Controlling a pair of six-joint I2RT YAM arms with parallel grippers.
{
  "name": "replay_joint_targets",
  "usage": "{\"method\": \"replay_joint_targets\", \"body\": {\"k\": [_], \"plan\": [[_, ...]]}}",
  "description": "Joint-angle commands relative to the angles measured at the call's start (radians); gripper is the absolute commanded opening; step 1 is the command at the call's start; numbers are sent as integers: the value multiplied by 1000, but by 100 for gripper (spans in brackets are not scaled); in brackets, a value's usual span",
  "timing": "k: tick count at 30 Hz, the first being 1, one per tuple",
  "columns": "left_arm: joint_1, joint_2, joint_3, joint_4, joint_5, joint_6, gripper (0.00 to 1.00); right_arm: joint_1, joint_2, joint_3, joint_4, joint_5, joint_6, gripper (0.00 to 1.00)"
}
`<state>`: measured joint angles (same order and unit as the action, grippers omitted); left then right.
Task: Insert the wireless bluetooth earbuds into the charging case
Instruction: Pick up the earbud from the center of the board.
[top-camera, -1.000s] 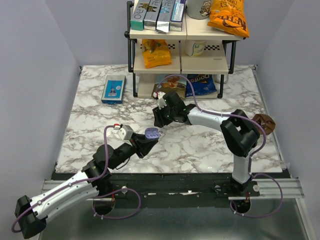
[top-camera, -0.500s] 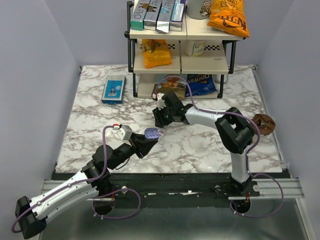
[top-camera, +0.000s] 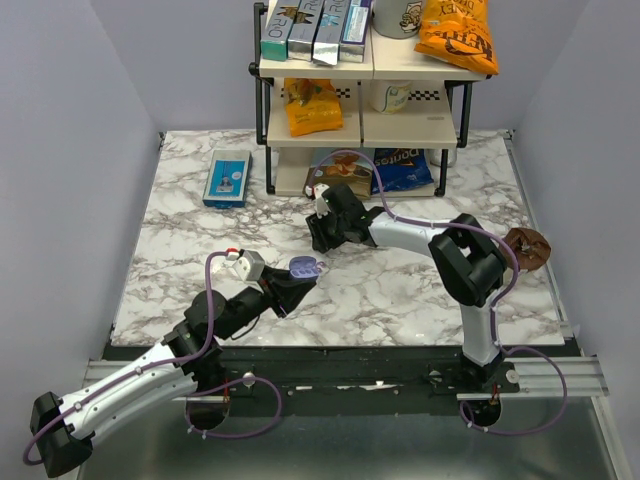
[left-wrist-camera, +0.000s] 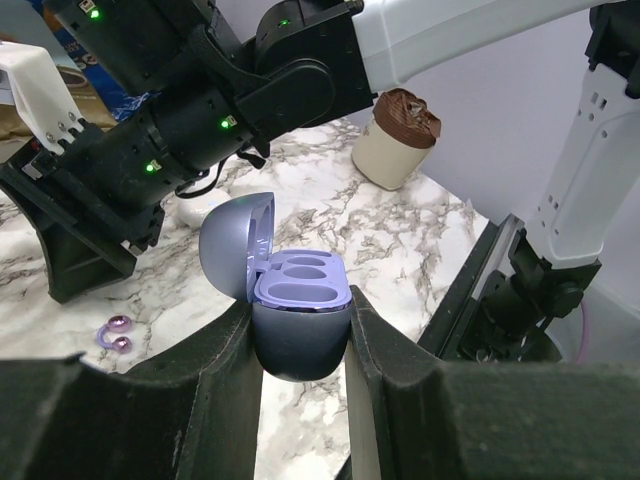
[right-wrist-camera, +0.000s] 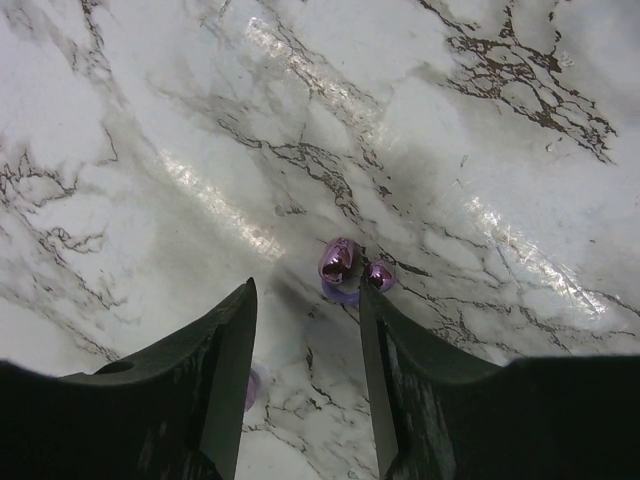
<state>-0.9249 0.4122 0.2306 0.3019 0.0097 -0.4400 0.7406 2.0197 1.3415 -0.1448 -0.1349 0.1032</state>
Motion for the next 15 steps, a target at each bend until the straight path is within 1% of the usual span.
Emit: {"method": "replay_joint_targets", "body": {"k": [1,6,11,13,14,15], "plan": [[-5,-7,-11,2,-2,-11,0,0,37,33,-13,44,-14,52],[-6,-10,-13,2,-2,-13,0,0,47,42,-15,34,-16,46],[-8,-18,-14,-1,-2,-14,0,0,51,48,-13,26,-7,37],[-8,-19,-14,-3,-1,-17,0,0,53,47,-15,27,-3,36],[-8,-19,-16,-4,-2,-19,0,0,53,45,-15,26,1,32],[-8,-18,-16,-3,-2,-19,0,0,53,42,-15,27,4,31]]}}
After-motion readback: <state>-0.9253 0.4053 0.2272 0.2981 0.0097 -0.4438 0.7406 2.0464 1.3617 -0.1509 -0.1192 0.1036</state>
